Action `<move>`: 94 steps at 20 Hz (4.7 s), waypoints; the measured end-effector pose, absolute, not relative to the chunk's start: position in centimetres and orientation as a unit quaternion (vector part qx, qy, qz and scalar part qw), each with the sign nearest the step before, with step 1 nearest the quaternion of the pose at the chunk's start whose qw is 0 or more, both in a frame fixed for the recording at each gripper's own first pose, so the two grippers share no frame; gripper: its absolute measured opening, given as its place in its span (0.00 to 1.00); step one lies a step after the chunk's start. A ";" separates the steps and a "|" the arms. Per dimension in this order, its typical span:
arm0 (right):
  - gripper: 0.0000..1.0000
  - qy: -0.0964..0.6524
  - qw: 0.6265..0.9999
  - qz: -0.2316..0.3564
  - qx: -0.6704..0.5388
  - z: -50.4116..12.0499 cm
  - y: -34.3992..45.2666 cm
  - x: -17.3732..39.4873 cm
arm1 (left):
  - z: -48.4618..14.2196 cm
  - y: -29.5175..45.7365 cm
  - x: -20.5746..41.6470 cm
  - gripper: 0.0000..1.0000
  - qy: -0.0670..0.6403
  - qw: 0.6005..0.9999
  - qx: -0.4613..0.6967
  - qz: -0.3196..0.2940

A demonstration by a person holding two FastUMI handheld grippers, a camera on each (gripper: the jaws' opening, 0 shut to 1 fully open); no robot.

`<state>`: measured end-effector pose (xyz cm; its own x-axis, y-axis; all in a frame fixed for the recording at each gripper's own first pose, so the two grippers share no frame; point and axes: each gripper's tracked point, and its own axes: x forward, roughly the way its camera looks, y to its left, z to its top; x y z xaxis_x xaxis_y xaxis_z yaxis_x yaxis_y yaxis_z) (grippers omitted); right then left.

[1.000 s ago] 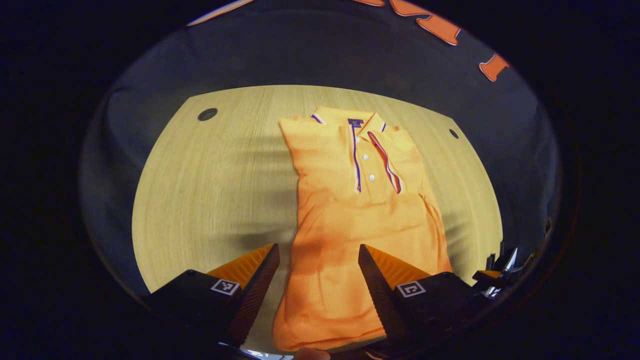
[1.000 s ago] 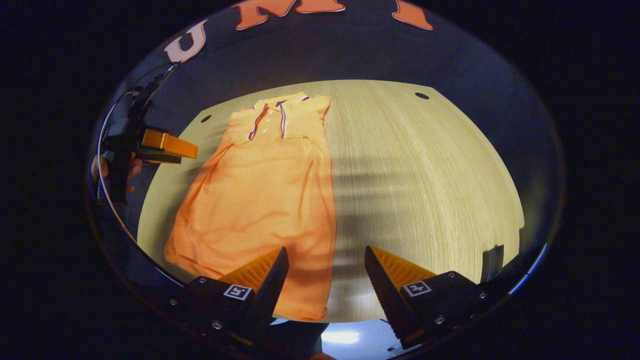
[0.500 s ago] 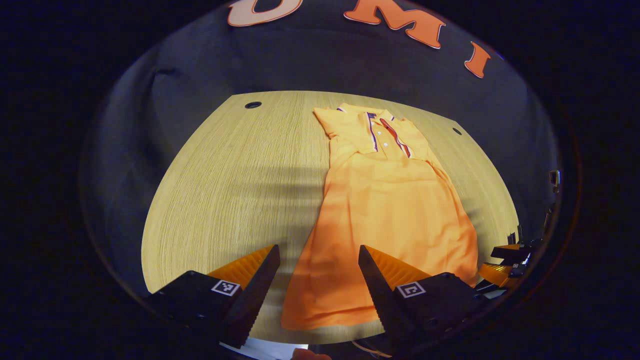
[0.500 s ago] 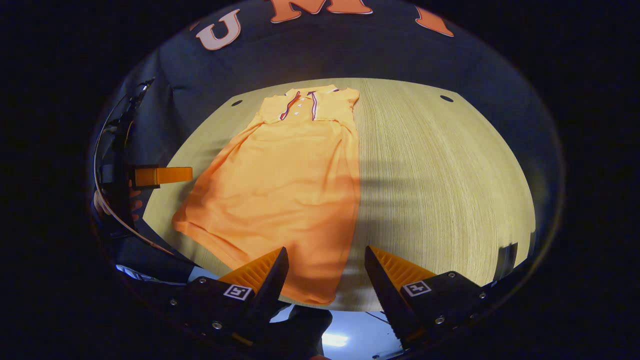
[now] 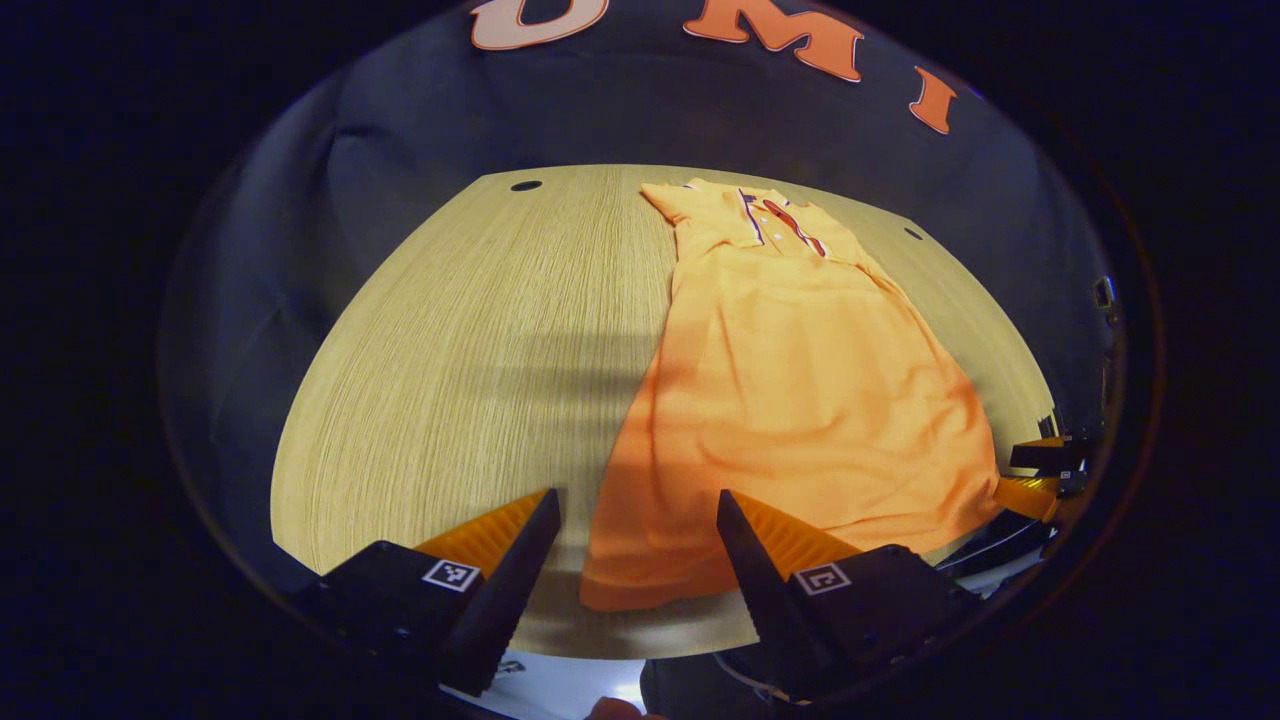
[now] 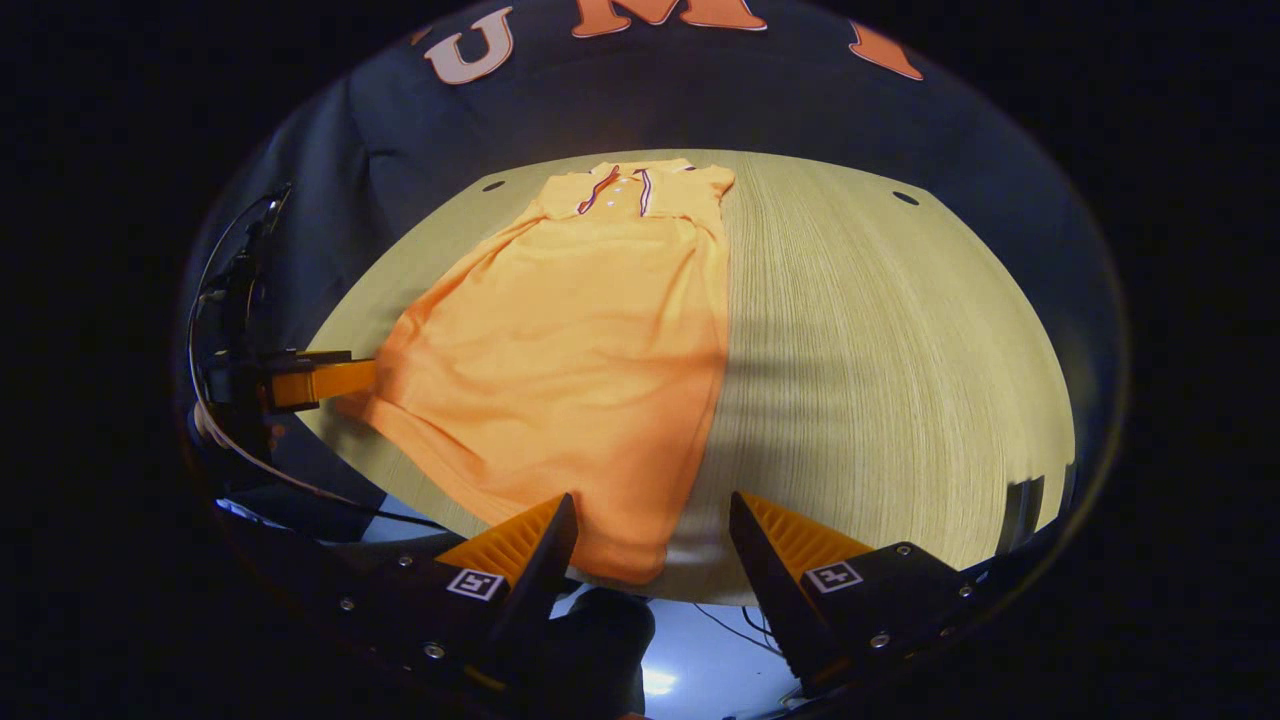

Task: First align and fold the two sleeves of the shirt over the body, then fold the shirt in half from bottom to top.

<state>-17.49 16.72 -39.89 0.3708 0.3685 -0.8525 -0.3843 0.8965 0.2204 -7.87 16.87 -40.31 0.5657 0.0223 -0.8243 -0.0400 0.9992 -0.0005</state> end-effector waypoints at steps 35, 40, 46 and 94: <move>0.06 0.435 0.849 0.234 0.187 -33.4 18.5 -9.6 | -32.1 9.4 -0.4 0.00 0.344 0.937 -0.046 -0.039; 0.06 0.393 0.873 0.237 0.167 -30.1 18.3 -5.1 | -28.5 8.7 3.4 0.01 0.312 0.948 -0.046 -0.042; 0.06 0.370 0.886 0.231 0.157 -28.2 18.3 -0.1 | -25.2 9.1 9.0 0.01 0.286 0.957 -0.037 -0.044; 0.90 0.316 0.926 0.207 0.011 -27.9 24.4 24.0 | -23.9 14.8 31.6 0.96 0.254 0.965 -0.051 0.041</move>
<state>24.03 24.41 -27.93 0.7141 0.3905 -0.5811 -0.3772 0.9138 0.1506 31.58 14.81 -23.86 0.8672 0.0532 -0.4952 -0.1049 0.9915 -0.0773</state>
